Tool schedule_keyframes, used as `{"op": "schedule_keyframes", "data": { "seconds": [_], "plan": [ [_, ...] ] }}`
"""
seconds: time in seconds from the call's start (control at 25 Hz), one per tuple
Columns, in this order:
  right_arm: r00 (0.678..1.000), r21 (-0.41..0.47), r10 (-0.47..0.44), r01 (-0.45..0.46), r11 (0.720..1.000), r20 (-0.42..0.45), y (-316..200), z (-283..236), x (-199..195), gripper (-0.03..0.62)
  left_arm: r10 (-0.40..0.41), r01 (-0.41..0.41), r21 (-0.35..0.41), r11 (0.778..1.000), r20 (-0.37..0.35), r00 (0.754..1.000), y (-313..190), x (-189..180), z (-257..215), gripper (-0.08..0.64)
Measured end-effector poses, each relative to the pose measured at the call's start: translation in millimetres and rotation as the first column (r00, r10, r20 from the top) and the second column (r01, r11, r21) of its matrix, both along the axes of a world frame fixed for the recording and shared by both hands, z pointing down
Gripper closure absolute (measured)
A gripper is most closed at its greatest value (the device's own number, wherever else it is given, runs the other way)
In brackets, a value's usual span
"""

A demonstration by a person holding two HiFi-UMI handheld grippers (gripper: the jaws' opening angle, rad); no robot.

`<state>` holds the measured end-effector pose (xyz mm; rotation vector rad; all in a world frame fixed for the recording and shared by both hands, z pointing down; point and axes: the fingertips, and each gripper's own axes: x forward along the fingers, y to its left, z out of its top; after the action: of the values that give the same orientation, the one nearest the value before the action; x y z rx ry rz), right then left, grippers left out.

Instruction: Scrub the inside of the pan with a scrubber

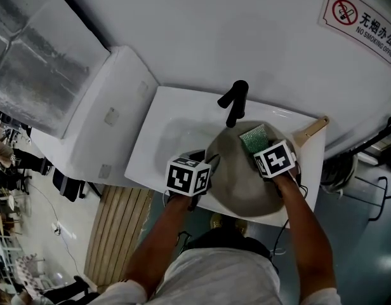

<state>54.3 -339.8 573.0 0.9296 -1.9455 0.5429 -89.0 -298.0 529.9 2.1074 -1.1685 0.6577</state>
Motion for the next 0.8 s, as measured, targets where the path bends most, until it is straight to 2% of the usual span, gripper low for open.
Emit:
{"op": "schedule_keyframes", "data": {
  "seconds": [0.28,0.52,0.8],
  "plan": [
    [1.0,0.01,-0.011,0.01,1.0,0.011,14,-13,4,0.288,-0.005,0.005,-0.003,1.0,-0.014,1.0,0,1,0,0.414],
    [0.989,-0.049,-0.143,0.144,0.988,0.034,56,-13,-36,0.288,-0.016,0.016,0.0,1.0,-0.026,1.0,0,0,0,0.414],
    [0.975,-0.1,-0.222,0.224,0.969,0.035,88,-3,-66,0.288,-0.024,0.024,0.005,1.0,-0.035,0.999,0,0,-1,0.416]
  ]
}}
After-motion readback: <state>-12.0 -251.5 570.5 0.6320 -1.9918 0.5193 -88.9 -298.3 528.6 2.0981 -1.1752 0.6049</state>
